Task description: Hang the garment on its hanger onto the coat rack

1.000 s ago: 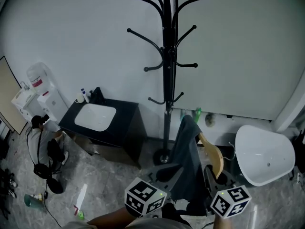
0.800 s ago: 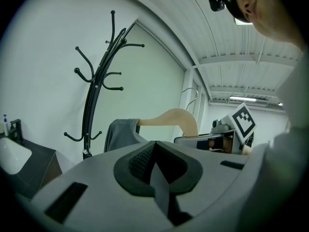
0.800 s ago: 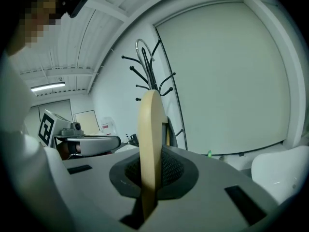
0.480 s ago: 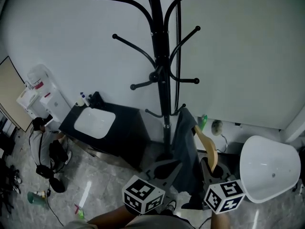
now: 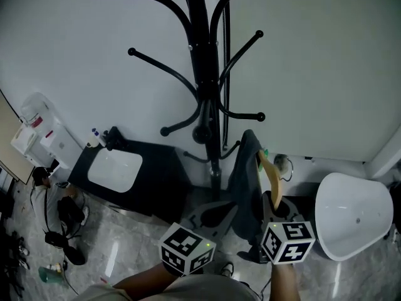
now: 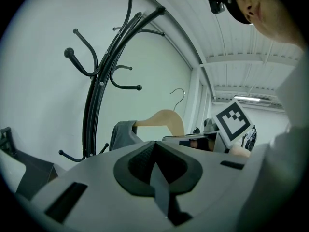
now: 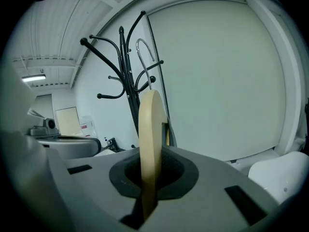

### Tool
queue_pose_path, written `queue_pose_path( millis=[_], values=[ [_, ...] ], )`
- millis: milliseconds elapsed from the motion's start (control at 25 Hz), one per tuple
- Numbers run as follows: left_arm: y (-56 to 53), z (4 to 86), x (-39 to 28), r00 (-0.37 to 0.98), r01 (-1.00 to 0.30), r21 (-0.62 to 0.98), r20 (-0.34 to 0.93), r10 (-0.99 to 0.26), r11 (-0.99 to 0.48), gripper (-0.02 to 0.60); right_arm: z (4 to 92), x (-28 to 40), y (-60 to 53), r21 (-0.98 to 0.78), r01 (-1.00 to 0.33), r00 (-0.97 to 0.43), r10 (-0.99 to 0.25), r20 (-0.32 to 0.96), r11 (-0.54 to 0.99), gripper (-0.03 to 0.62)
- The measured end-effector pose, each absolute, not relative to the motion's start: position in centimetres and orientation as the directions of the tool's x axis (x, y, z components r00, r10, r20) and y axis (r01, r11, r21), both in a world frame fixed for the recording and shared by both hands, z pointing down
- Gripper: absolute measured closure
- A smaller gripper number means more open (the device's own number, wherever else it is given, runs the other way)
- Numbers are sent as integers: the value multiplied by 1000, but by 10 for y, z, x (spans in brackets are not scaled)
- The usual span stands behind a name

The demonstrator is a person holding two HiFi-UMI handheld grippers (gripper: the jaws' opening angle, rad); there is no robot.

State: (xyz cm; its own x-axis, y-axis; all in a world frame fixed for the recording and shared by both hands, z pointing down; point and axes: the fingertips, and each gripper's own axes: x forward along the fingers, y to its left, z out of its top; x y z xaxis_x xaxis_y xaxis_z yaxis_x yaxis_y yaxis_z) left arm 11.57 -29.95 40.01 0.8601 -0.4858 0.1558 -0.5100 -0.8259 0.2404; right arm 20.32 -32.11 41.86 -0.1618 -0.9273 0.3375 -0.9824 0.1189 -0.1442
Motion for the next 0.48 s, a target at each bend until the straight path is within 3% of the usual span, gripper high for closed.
queue_pose_path(
  millis=[480],
  values=[
    [-375,394,87,925,-379,230,128,-358,-896,576,406,182,-399,-43,-998,27,-935,354,-45,577]
  ],
)
